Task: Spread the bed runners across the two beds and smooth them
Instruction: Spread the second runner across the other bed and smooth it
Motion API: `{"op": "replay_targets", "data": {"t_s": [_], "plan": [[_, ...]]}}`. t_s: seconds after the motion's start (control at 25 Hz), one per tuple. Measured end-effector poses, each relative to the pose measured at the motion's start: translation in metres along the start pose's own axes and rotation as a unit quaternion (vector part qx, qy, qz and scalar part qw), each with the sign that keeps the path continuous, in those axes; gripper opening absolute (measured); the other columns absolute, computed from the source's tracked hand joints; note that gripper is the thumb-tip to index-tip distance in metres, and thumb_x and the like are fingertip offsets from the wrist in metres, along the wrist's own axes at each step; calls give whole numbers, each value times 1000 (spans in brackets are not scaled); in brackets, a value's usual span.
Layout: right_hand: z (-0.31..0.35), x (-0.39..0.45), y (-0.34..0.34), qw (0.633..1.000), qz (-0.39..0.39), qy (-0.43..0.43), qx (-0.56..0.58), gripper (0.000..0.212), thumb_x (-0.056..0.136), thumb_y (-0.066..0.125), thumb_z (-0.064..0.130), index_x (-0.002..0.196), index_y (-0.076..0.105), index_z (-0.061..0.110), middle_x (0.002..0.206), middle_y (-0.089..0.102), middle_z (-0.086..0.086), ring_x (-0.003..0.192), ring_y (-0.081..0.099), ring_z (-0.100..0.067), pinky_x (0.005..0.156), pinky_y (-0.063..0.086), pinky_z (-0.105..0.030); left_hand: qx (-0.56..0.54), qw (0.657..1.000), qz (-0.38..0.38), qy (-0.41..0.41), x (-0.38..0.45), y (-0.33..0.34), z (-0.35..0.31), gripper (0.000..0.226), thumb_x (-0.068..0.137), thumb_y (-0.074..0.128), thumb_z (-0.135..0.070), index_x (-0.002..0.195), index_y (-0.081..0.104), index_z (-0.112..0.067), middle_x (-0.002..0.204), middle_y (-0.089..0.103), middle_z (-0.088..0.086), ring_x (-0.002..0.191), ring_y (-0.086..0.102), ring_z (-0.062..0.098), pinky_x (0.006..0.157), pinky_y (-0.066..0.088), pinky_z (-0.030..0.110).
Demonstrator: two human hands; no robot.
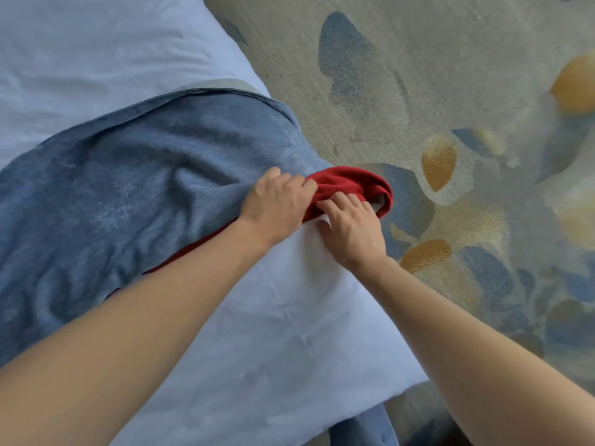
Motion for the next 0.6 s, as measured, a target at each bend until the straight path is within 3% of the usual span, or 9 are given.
{"op": "replay_targets", "data": {"t_s": [0.08,0.16,0.24,0.32,0.36,0.44,0.48,0.52,0.6], "plan": [[-1,8,3,1000,-13,5,4,11,84,62,25,90,69,17,87,62,-2,80,58,-30,64,43,-43,-13,999,20,38,-16,5,-2,17,77,67,-31,78,57,-17,78,58,4,70,55,25,67,38,37],[1,12,3,1000,-27,1,-1,12,87,59,26,83,68,18,82,60,-2,77,56,-29,61,40,-41,18,998,35,52,-26,10,-2,14,79,67,-30,80,59,-18,84,57,3,76,53,25,68,34,37],[2,14,-2,999,-31,-8,0,15,88,57,27,81,67,18,80,57,-2,76,54,-29,62,37,-41,11,998,41,35,-19,2,-1,7,79,67,-23,76,60,-22,80,56,0,76,52,24,70,31,35],[-3,12,-16,999,-24,-18,22,16,89,55,27,85,68,19,84,57,-2,80,53,-29,67,39,-43,-86,991,104,-14,-6,-5,4,9,82,63,-24,73,61,-26,75,55,-8,79,50,20,78,32,33],[-6,7,-26,999,-15,-30,34,15,89,55,27,88,69,20,87,57,-2,84,53,-29,72,40,-44,-194,964,174,-47,-2,-6,9,11,82,64,-26,72,61,-25,71,54,-10,79,49,16,81,33,30],[-10,-11,-47,998,-18,-46,47,15,91,56,28,93,69,20,92,58,-2,90,53,-28,78,41,-43,-404,854,315,-91,1,-5,11,10,78,72,-28,72,65,-22,64,57,-14,71,52,8,74,40,25],[-10,-22,-53,997,-24,-48,49,15,92,56,29,92,68,19,92,59,-2,90,53,-28,78,41,-42,-448,816,353,-93,0,-5,8,11,76,75,-28,72,67,-23,63,59,-15,68,53,5,69,42,25],[-9,-30,-53,998,-21,-45,46,15,92,56,29,90,66,18,90,58,-2,88,54,-28,77,42,-42,-447,810,371,-83,-2,-3,6,12,75,76,-29,71,66,-24,64,59,-15,69,55,6,68,44,26],[-11,-42,-36,999,12,-32,30,15,90,55,30,84,61,18,83,56,-2,81,54,-30,73,43,-44,-378,850,362,-56,-5,7,-6,13,79,70,-30,69,61,-27,72,62,-12,80,60,14,73,45,29]]}}
Point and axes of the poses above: each hand's wrist, its own x-axis towards the middle knuckle, its own y-axis out of the palm, z = x × y, the point moved 6 cm from there along x, towards the middle knuckle
